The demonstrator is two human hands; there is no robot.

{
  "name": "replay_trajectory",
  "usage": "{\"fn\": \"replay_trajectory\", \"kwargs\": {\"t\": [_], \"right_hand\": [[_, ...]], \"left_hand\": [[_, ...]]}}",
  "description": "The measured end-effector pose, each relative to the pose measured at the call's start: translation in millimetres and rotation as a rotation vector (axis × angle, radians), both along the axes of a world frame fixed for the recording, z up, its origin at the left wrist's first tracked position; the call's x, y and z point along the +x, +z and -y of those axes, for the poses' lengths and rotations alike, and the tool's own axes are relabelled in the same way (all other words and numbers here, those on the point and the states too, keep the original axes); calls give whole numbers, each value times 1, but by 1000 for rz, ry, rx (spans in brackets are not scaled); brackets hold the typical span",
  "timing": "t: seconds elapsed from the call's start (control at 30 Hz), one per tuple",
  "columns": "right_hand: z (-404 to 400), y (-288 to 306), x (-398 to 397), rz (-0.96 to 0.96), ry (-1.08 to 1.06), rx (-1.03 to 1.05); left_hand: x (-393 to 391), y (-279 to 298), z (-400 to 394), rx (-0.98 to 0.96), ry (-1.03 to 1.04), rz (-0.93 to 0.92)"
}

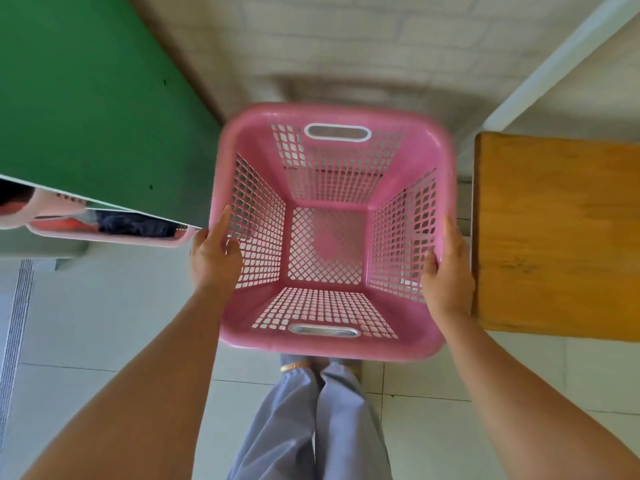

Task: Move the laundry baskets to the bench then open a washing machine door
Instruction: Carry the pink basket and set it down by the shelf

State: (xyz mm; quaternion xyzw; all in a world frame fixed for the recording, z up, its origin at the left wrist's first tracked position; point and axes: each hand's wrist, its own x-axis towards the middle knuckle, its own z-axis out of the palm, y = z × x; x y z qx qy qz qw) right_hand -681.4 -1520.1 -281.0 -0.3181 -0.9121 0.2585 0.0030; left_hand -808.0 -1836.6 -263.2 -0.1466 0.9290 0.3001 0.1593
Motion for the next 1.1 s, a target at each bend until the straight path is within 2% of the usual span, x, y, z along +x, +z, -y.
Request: {"fn": "replay_trajectory", "kwargs": {"t": [0.43,0.6,0.7,0.83,1.1], "right_hand": [[-10,-45,-22,-26,-23,52],[-22,-46,-36,111,53,167],[-18,-37,-39,206,62,177],[1,-19,-30,224,78,140],[36,61,39,252,157,121]], "left_hand": [[-44,-37,-18,-45,-105,28],[-40,-41,-18,-83,-168,73],[-38,-42,-23,-151,-216,123],[-34,-26,-34,-267,-295,184],[7,43,-46,-304,-544,162]]}}
